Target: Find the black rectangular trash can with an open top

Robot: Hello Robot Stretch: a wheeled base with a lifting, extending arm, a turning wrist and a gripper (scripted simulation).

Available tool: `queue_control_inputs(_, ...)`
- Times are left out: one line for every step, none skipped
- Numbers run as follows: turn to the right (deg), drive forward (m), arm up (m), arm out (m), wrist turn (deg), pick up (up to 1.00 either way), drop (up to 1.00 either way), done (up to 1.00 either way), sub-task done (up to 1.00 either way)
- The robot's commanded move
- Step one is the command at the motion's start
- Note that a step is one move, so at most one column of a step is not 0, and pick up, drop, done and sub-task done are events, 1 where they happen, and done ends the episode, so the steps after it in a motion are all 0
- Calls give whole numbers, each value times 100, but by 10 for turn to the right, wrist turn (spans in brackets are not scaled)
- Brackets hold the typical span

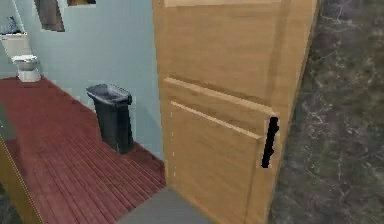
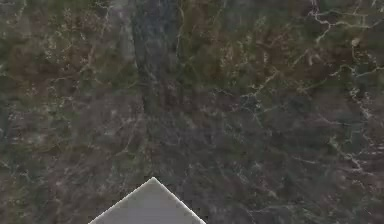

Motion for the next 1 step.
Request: queue_control_inputs(-240, 0, 0, 0, 0, 0, 0, 0, 0)
